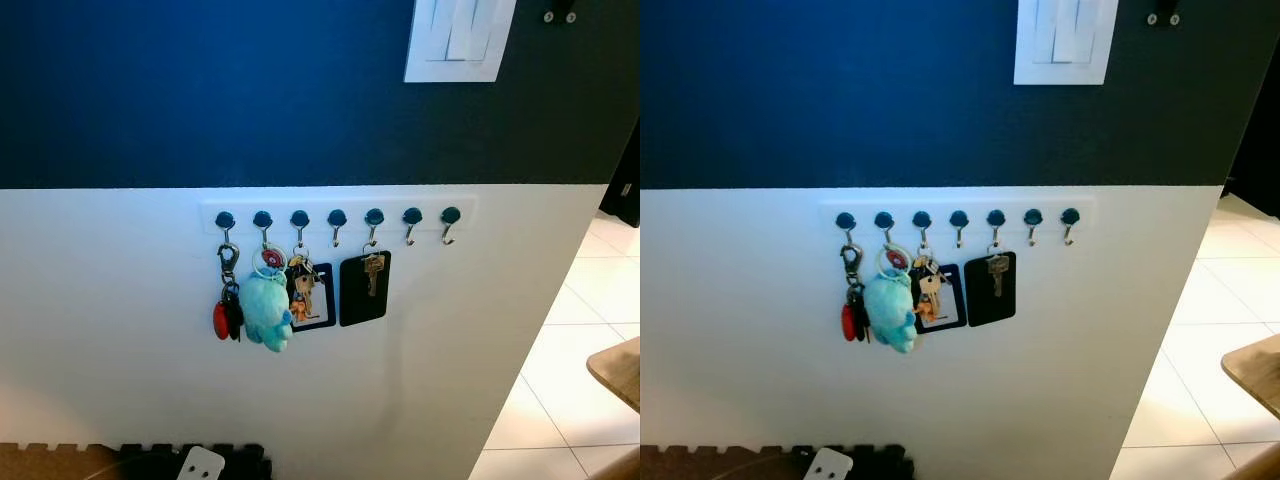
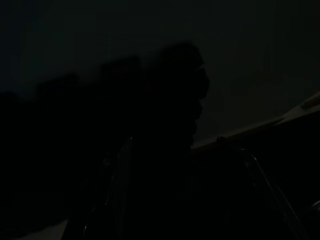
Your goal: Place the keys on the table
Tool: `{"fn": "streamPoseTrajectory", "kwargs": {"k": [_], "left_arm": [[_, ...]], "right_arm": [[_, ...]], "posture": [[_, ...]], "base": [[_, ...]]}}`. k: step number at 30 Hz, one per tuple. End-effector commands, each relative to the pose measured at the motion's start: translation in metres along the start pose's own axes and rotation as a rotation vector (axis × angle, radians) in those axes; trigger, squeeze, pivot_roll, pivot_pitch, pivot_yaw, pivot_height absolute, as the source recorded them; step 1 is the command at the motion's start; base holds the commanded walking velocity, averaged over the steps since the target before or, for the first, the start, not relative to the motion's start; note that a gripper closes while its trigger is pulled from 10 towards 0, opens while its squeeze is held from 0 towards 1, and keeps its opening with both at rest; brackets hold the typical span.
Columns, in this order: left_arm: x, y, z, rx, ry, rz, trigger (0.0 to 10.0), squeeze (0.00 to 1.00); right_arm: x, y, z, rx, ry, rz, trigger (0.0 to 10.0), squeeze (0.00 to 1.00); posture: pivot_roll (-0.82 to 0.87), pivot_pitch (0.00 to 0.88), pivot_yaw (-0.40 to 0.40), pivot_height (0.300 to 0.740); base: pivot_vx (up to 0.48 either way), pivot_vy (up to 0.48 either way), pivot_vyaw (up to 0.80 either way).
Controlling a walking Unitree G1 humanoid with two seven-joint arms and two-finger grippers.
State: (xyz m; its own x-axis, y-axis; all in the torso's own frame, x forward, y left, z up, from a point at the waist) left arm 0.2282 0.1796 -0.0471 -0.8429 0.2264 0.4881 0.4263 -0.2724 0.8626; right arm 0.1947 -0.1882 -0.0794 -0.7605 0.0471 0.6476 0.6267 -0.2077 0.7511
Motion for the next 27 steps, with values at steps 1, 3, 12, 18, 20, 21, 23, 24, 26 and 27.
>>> {"fn": "streamPoseTrajectory", "kwargs": {"k": [1, 3, 12, 18, 20, 21, 23, 24, 26, 27], "left_arm": [[-0.0003, -0.0021, -0.002, 0.027, 0.006, 0.013, 10.0, 0.0], [-0.0004, -0.002, -0.002, 0.028, 0.004, 0.013, 10.0, 0.0], [-0.0005, -0.0021, -0.0013, 0.032, 0.007, 0.016, 10.0, 0.0], [-0.0008, -0.0018, -0.0008, 0.033, 0.007, 0.017, 10.0, 0.0], [-0.001, -0.0015, 0.0, 0.031, 0.007, 0.018, 10.0, 0.0], [-0.001, -0.0013, 0.0004, 0.03, 0.006, 0.018, 10.0, 0.0], [-0.0011, -0.0011, 0.0007, 0.029, 0.006, 0.018, 10.0, 0.0], [-0.0012, -0.0009, 0.001, 0.028, 0.005, 0.018, 10.0, 0.0], [-0.0015, -0.0005, 0.0015, 0.026, 0.004, 0.018, 10.0, 0.0], [-0.0016, -0.0004, 0.0017, 0.025, 0.003, 0.018, 10.0, 0.0]], "right_arm": [[0.0011, -0.0033, -0.0018, -0.006, -0.008, 0.014, 10.0, 0.0], [0.0012, -0.0033, -0.0019, -0.006, -0.008, 0.014, 10.0, 0.0], [0.001, -0.0032, -0.0011, -0.008, -0.007, 0.013, 10.0, 0.0], [0.0008, -0.003, -0.0007, -0.009, -0.006, 0.013, 10.0, 0.0], [0.0007, -0.0029, -0.0004, -0.009, -0.007, 0.013, 10.0, 0.0], [0.0007, -0.003, -0.0003, -0.01, -0.007, 0.013, 10.0, 0.0], [0.0008, -0.0032, -0.0002, -0.01, -0.008, 0.013, 10.0, 0.0], [0.0009, -0.0034, -0.0002, -0.011, -0.008, 0.013, 10.0, 0.0], [0.001, -0.0038, 0.0, -0.013, -0.009, 0.014, 10.0, 0.0], [0.0011, -0.0039, 0.0001, -0.013, -0.009, 0.014, 10.0, 0.0]], "posture": [[0.06, 0.024, 0.013, 0.74], [0.06, 0.025, 0.014, 0.74], [0.06, 0.023, 0.015, 0.74], [0.06, 0.024, 0.016, 0.74], [0.06, 0.024, 0.017, 0.74], [0.06, 0.024, 0.019, 0.74], [0.06, 0.024, 0.02, 0.74], [0.06, 0.024, 0.021, 0.74], [0.06, 0.025, 0.023, 0.74], [0.06, 0.023, 0.023, 0.74]], "base": [[-0.285, 0.0, 0.0], [-0.285, 0.0, 0.0], [-0.285, 0.0, 0.0], [-0.285, 0.0, 0.0], [-0.281, 0.0, 0.0], [-0.281, 0.0, 0.0], [-0.281, 0.0, 0.0], [-0.281, 0.0, 0.0], [-0.281, 0.0, 0.0], [-0.277, 0.0, 0.0]]}}
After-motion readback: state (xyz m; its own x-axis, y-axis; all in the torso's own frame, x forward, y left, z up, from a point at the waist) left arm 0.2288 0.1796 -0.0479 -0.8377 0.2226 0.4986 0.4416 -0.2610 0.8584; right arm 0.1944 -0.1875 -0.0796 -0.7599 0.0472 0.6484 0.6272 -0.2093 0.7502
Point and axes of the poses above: a point about 5 cm out from each wrist's last joint towards the gripper, its own x axis pointing back from the gripper into the wrist, its own y axis along the axis of the wrist's last joint, z = x × y, the point moved 1 cm from there along -x, pointing out of the wrist towards the gripper, and after that the axes turned 7 degrees about -x, right-handed, at the moved point
